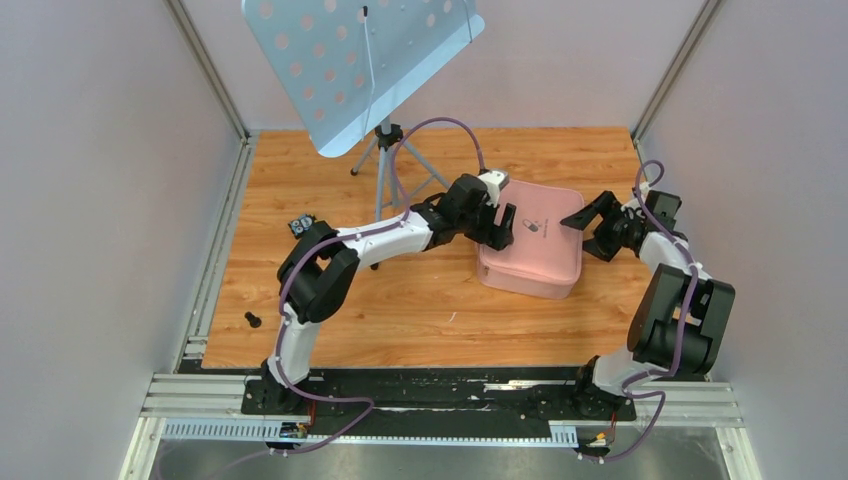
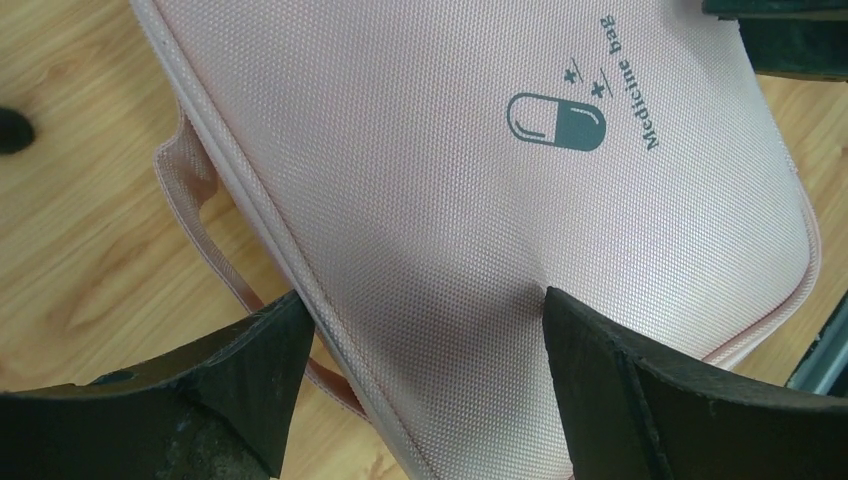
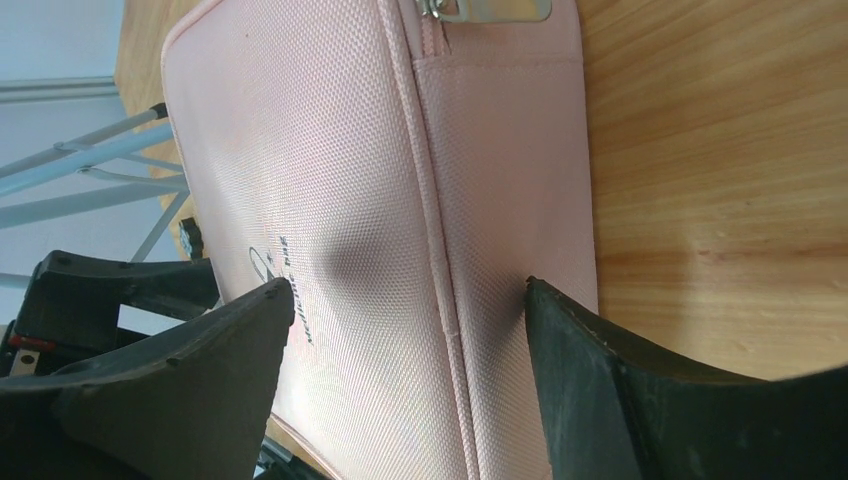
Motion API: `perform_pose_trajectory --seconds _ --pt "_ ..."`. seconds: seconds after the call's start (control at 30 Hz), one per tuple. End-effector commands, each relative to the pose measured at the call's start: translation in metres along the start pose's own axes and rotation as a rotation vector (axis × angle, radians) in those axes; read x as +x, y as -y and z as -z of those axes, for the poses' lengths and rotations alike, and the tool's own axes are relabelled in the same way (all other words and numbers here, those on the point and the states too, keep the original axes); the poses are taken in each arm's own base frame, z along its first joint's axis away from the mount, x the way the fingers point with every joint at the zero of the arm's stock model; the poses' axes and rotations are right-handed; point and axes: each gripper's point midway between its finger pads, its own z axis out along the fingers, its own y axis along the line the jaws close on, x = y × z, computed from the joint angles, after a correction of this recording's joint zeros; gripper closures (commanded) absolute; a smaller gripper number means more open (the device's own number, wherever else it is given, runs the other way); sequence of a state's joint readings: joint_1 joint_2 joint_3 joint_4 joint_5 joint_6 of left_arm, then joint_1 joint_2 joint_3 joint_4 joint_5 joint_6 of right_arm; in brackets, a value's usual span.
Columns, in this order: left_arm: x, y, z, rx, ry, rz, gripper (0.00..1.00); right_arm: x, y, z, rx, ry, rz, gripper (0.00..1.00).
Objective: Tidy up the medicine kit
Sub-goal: Zip the medicine box at the center of the board.
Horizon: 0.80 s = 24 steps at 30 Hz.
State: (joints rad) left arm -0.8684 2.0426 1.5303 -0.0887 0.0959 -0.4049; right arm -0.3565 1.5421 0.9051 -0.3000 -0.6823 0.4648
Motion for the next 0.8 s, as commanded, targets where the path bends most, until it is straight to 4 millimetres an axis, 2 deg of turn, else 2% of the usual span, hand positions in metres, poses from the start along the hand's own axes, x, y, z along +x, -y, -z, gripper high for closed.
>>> perform_pose_trajectory --seconds 0.0,0.13,0.2,0.27,0.3,0.33,0.37,0.4,0.43,0.47,0.5,0.53,0.57,0.6,0.63,0.67,0.7,0.73,0.77 --pt "-0.016 0.053 -0.005 0.250 0.017 -0.073 0.11 0.011 -0.017 0.012 -0.070 -0.004 0.025 0.18" --pt "-0.021 0.063 -0.006 0.304 0.009 -0.098 0.11 0.022 -0.010 0.020 -0.029 0.026 0.010 0.22" --pt "-0.019 0.063 -0.004 0.307 -0.006 -0.117 0.11 0.024 -0.003 0.023 0.015 0.052 0.010 0.28" --pt "-0.017 0.061 0.002 0.295 -0.016 -0.133 0.11 0.024 0.005 0.026 0.058 0.075 0.006 0.38" --pt "-0.022 0.061 0.009 0.286 -0.006 -0.140 0.11 0.024 0.008 0.026 0.072 0.082 0.003 0.43" --pt "-0.015 0.058 0.012 0.276 -0.017 -0.147 0.11 0.024 0.011 0.026 0.082 0.085 -0.002 0.49" --pt "-0.025 0.058 0.023 0.258 0.010 -0.155 0.11 0.025 0.014 0.025 0.089 0.081 -0.007 0.55" --pt "-0.026 0.057 0.035 0.246 0.021 -0.165 0.11 0.026 0.017 0.024 0.096 0.075 -0.010 0.58" --pt "-0.017 0.048 0.038 0.205 0.009 -0.164 0.11 0.027 0.020 0.023 0.104 0.071 -0.013 0.60" --pt "-0.027 0.046 0.051 0.172 0.046 -0.173 0.10 0.029 0.022 0.022 0.111 0.067 -0.015 0.62" --pt "-0.015 0.039 0.054 0.148 0.029 -0.172 0.08 0.029 0.025 0.021 0.119 0.066 -0.015 0.64" --pt "-0.023 0.039 0.067 0.118 0.064 -0.182 0.07 0.030 0.027 0.020 0.126 0.064 -0.014 0.65" --pt "-0.009 0.032 0.069 0.093 0.046 -0.183 0.05 0.031 0.029 0.020 0.131 0.063 -0.012 0.65" --pt "-0.014 0.034 0.080 0.068 0.077 -0.191 0.04 0.031 0.031 0.020 0.137 0.063 -0.010 0.66" --pt "0.002 0.029 0.081 0.049 0.065 -0.191 0.03 0.031 0.032 0.020 0.141 0.065 -0.010 0.66" --pt "-0.003 0.036 0.090 0.040 0.110 -0.193 0.03 0.030 0.033 0.021 0.145 0.069 -0.009 0.66" --pt "0.013 0.030 0.090 0.015 0.093 -0.190 0.03 0.030 0.033 0.021 0.146 0.070 -0.009 0.66" --pt "0.011 0.037 0.096 -0.008 0.136 -0.192 0.03 0.029 0.033 0.021 0.145 0.070 -0.009 0.66" --pt "0.027 0.031 0.096 -0.032 0.124 -0.193 0.03 0.029 0.033 0.021 0.143 0.071 -0.009 0.66"
